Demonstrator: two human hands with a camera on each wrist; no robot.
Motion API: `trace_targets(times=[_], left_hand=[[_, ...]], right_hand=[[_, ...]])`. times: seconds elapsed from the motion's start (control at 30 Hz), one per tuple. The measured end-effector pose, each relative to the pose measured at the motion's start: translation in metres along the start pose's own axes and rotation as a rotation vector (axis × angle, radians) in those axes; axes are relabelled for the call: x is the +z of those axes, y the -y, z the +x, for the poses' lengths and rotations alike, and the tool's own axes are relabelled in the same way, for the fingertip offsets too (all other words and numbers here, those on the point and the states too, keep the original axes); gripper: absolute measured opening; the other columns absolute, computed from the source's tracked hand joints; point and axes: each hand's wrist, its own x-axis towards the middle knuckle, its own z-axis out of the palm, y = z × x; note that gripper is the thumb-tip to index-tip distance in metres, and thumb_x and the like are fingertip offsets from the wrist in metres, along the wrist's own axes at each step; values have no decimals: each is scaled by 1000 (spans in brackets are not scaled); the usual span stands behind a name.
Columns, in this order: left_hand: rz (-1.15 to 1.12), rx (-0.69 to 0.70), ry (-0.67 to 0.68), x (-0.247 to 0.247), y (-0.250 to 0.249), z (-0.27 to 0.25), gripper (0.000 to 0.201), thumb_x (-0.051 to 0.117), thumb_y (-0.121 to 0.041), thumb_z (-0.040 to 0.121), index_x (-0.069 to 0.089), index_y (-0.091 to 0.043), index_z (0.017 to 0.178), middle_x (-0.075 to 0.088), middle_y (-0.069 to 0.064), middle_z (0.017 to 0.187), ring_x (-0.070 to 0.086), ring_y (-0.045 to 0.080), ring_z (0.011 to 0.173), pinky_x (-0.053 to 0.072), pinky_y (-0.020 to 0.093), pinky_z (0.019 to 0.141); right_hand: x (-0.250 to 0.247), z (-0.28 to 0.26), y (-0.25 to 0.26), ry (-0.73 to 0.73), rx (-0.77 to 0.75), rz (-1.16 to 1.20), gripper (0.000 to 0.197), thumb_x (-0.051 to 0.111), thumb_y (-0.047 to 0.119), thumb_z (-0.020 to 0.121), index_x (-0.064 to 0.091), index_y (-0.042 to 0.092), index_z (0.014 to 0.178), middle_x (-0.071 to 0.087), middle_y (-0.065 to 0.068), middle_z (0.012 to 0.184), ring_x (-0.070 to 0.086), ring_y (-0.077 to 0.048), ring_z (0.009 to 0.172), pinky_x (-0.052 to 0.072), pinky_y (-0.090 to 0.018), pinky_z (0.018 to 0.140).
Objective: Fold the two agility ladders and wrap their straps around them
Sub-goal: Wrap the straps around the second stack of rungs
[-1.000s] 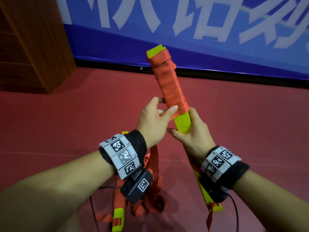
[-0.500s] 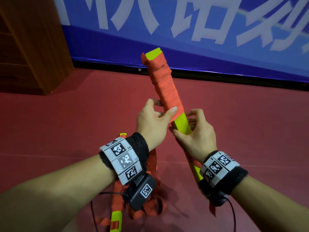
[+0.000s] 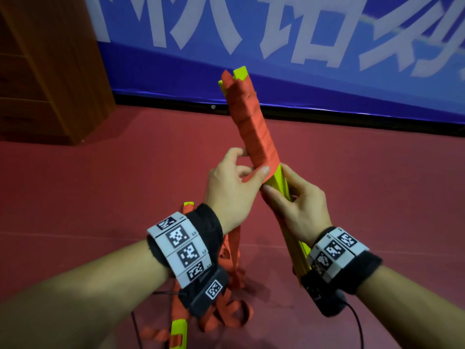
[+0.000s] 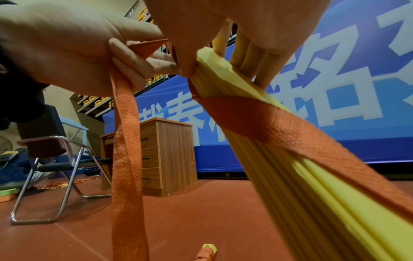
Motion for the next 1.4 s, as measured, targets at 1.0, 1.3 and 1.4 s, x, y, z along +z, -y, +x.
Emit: trace_targets(times=[1.0,1.3,1.4], left_hand=[[-52,-79,171,-9,12,14,40,61,-32,101,49,-24,138,56,-16,50,43,1,37,35,17,44],[-121,-103,68,3,13,9,36,70,-36,94,60,-20,125,78,8,87,74,24,79,53,30,67],[-89,-116,-4,5,14,10,38,74,-44,86,62,-24,115,78,6,82,73,22,75,54,34,69]], right_hand=[[-1,-10,26,188,-63,255,17,50,24,107,65,17,103,56,1,75,47,-13,68,40,-29,62],[7,-6,12,130,-37,67,39,72,53,86,64,29,116,69,14,81,61,-6,72,48,-31,72],[6,-6,7,66,21,20,47,76,49,86,59,29,125,72,12,100,68,-2,83,55,-27,77]])
